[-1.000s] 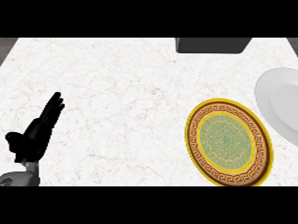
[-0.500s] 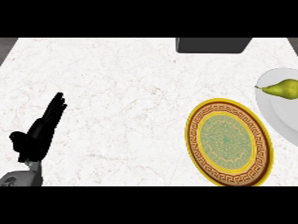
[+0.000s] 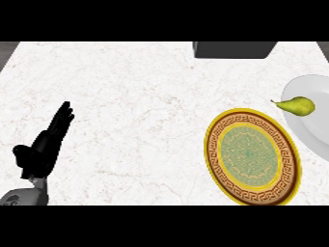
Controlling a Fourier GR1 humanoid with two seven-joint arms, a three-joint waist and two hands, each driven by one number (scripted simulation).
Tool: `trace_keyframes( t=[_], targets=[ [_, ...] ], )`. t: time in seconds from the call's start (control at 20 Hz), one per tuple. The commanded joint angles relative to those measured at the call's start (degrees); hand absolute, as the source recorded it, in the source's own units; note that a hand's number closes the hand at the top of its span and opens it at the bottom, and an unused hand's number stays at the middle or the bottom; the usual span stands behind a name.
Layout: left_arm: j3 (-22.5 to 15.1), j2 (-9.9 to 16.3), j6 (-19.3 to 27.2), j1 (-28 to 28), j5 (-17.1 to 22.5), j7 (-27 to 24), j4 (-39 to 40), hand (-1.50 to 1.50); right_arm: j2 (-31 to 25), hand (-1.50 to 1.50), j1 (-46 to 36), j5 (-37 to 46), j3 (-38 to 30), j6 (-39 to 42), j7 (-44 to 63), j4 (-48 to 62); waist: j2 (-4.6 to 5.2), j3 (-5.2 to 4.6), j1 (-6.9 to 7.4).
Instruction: Pick the pear from the plate and place it in the plate
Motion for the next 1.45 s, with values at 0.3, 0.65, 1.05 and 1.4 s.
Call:
trace_keyframes(
  t=[0.3,0.65,1.05,1.4],
  targets=[
    [0.76,0.41,-0.9,1.09,0.9,1.33,-2.11,0.0,-8.59,-1.5,6.22,-14.76,-14.49,14.86,-9.69,9.7,0.16,0.13,0.17],
    [1.14,0.78,-1.82,1.74,0.7,-1.03,-0.62,0.0,-14.55,-1.5,16.66,-16.61,-16.9,29.04,-21.27,14.68,0.38,0.31,0.1],
    [1.12,-0.46,-0.73,-1.31,0.28,-0.56,1.15,0.0,-17.16,-1.5,20.71,-14.14,-15.13,32.12,-27.16,17.04,0.5,0.42,0.29],
    [2.02,0.36,-1.04,-0.32,0.5,-1.01,0.66,0.0,-14.62,-1.5,23.44,-14.26,-15.36,30.38,-32.77,17.08,0.36,0.51,0.22]
  ],
)
